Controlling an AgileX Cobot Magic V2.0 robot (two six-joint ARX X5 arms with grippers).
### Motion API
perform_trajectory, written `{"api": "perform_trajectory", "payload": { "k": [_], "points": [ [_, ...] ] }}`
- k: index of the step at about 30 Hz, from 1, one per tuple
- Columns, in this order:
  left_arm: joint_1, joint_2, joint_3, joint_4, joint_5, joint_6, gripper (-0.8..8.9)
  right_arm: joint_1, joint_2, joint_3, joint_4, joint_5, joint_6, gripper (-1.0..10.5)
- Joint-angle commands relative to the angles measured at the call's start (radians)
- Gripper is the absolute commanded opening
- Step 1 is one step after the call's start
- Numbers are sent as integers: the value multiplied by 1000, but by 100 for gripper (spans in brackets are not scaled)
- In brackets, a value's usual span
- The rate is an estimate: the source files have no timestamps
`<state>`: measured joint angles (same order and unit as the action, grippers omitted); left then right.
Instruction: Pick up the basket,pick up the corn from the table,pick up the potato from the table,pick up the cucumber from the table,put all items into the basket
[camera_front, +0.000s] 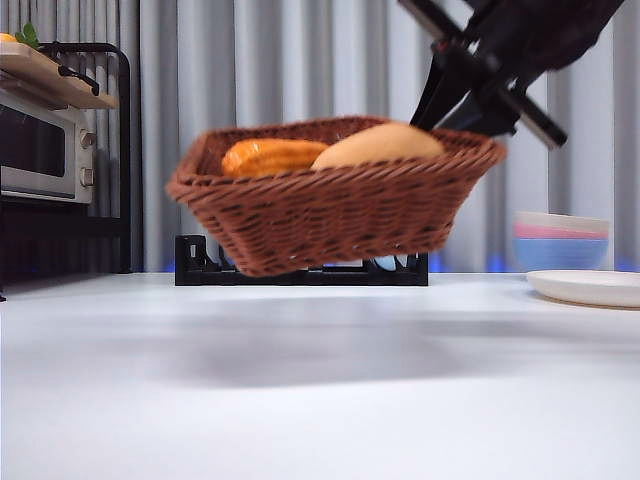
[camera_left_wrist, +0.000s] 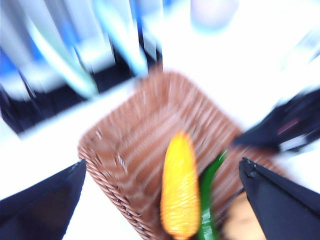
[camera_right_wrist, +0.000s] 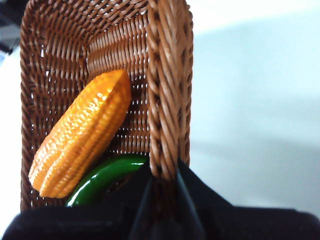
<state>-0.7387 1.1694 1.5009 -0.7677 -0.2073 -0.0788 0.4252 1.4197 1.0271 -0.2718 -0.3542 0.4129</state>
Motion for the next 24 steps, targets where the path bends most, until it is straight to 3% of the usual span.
{"api": "perform_trajectory", "payload": {
  "k": [1, 7, 10, 13, 18, 21, 24],
  "points": [
    [-2, -32, 27, -13, 1, -4, 616, 0, 60, 9, 47, -5, 86, -16],
    [-1, -102, 52, -13, -2, -4, 616, 2, 204, 9, 70, -10, 237, -16],
    [-1, -109, 52, -16, -2, -3, 616, 3, 248, 9, 61, -5, 242, -16],
    [-1, -109, 52, -32, -2, -2, 616, 3, 262, 9, 46, -5, 211, 33],
    [-1, -105, 52, -42, -2, 24, 616, -20, 226, 9, 27, -6, 124, 569],
    [-1, -105, 52, -61, -29, 60, 607, -41, 159, 9, -5, -6, 75, 567],
    [1, -90, 51, -129, -153, 138, 437, -53, 46, 9, -23, -6, -2, 562]
  ]
}}
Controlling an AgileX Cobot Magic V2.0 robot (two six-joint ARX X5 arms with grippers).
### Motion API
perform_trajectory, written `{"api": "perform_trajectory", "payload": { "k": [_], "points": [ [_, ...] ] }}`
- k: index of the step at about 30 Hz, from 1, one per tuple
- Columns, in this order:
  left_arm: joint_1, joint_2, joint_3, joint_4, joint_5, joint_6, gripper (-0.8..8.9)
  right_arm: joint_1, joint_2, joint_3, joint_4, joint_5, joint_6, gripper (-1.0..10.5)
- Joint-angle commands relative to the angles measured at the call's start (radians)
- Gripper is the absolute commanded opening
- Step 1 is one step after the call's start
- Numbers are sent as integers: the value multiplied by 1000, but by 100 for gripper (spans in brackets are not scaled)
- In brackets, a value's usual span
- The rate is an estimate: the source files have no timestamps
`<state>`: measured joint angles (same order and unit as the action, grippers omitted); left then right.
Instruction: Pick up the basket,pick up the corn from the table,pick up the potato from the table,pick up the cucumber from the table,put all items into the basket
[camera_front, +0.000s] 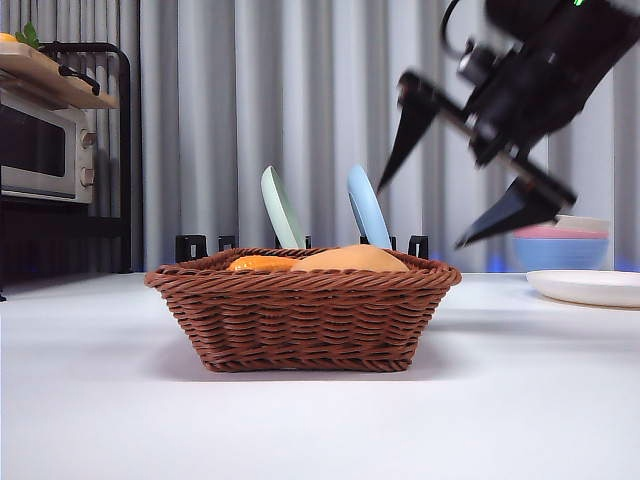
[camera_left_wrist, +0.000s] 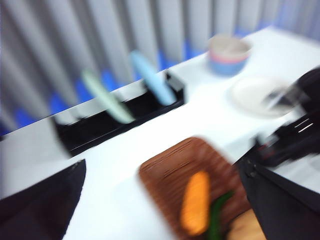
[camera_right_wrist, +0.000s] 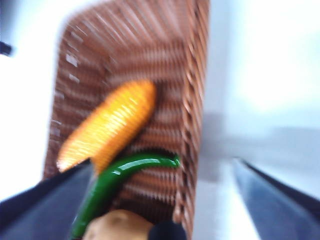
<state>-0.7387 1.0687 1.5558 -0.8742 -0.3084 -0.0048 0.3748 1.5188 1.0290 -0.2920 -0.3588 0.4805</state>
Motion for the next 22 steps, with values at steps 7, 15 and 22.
{"api": "perform_trajectory", "payload": {
  "k": [7, 15, 22],
  "points": [
    [53, 26, -81, -50, -94, 89, -10, -6, -319, 7, -43, -1, -227, 145],
    [126, -48, -355, 156, -79, 91, -10, -5, -488, 7, -185, 182, -395, -16],
    [162, -203, -655, 394, -22, 89, -10, 56, -565, -95, -191, 307, -426, -17]
  ]
}}
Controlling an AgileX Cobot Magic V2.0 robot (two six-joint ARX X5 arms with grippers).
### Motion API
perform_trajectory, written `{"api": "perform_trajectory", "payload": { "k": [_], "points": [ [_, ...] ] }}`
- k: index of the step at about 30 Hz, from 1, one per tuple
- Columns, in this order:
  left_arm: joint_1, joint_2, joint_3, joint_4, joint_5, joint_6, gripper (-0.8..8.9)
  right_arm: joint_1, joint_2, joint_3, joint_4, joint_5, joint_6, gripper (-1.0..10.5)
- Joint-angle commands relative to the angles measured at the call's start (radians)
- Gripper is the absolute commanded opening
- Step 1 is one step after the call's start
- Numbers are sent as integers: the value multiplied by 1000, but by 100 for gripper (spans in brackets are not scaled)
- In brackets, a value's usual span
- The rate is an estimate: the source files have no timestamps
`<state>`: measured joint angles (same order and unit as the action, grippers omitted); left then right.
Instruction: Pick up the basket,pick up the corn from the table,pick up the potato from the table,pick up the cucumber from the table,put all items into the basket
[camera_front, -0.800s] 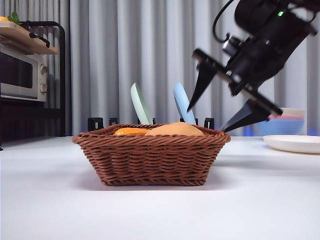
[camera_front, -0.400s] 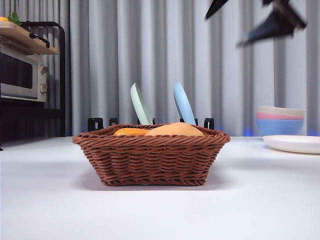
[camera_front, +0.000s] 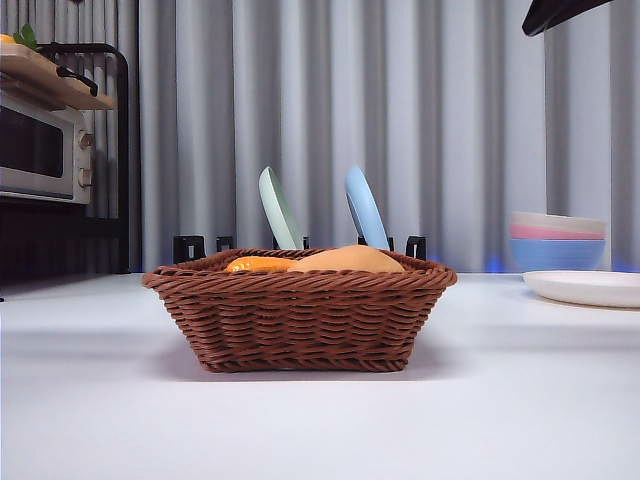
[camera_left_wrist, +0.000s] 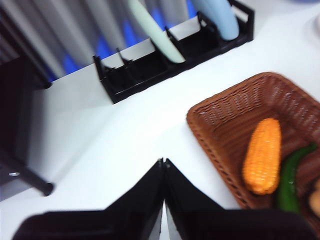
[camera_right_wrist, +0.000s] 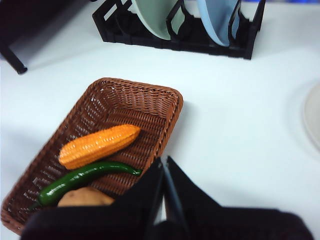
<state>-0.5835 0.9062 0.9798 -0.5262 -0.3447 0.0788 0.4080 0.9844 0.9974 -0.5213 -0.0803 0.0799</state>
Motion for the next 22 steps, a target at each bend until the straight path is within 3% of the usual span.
{"api": "perform_trajectory", "payload": {
  "k": [1, 9, 12, 16, 22],
  "points": [
    [8, -64, -113, 64, 14, 0, -10, 35, -50, -94, 61, 41, -24, -16],
    [8, -297, -360, 107, 103, -37, -10, 147, -260, -379, 247, 170, 25, -16],
    [8, -379, -388, 100, 164, -51, -9, 159, -309, -423, 240, 167, 61, -16],
    [8, -407, -388, 94, 164, -79, 0, 150, -312, -423, 237, 168, 116, -11],
    [8, -396, -388, 84, 163, -79, 0, 150, -311, -422, 233, 164, 113, 2]
  ]
}}
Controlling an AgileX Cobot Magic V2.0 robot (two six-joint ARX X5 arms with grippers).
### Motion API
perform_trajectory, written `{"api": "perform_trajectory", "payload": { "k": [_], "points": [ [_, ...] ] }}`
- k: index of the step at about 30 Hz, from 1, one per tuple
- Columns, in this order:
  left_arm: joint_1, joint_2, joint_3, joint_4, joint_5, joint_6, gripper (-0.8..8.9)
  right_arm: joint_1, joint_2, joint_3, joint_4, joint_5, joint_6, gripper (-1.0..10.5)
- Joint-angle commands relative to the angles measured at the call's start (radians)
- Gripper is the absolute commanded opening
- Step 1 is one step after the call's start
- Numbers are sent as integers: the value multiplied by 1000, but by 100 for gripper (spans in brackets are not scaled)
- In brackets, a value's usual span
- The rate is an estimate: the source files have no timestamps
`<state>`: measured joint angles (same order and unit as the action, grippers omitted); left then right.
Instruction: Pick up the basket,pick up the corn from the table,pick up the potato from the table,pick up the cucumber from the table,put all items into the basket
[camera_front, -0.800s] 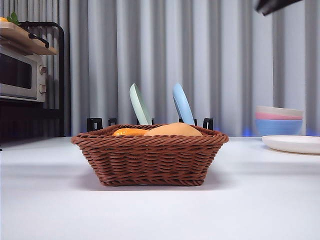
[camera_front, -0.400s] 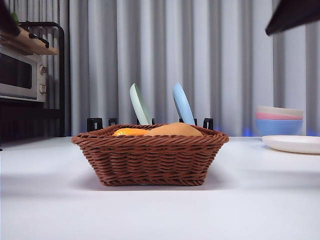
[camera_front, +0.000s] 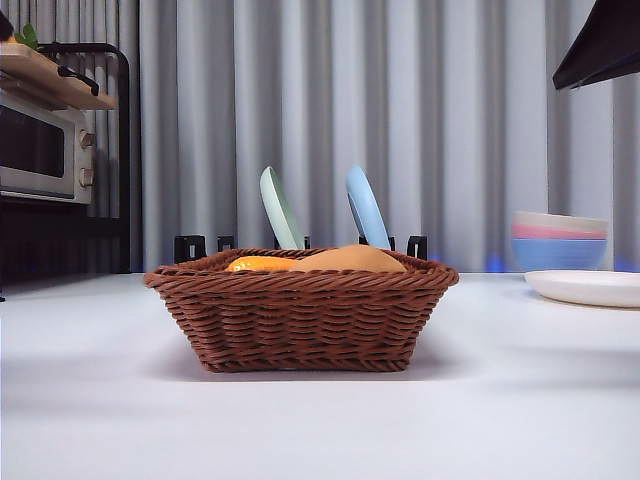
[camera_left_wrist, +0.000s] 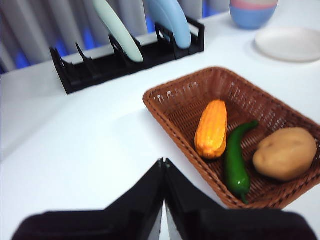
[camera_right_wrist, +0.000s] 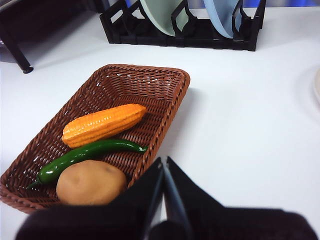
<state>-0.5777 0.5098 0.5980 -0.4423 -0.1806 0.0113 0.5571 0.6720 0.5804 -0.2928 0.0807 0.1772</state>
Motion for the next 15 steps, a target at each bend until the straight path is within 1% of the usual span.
{"api": "perform_trajectory", "payload": {
  "k": [1, 9, 11, 13, 15],
  "points": [
    [2, 0, -6, 0, 0, -11, 0, 0, 1, -5, 5, 6, 16, 2],
    [2, -2, -6, -3, 0, -11, 0, 0, 0, -5, 5, 4, 16, 2],
    [6, -42, -6, -18, -11, 19, -1, 0, 0, -5, 3, 5, 16, 2],
    [34, -82, -9, -30, 2, 18, -1, 0, 0, -5, 3, 4, 16, 2],
    [83, -137, -23, -32, 50, 15, -1, 0, 0, -5, 3, 5, 16, 2]
  ]
}}
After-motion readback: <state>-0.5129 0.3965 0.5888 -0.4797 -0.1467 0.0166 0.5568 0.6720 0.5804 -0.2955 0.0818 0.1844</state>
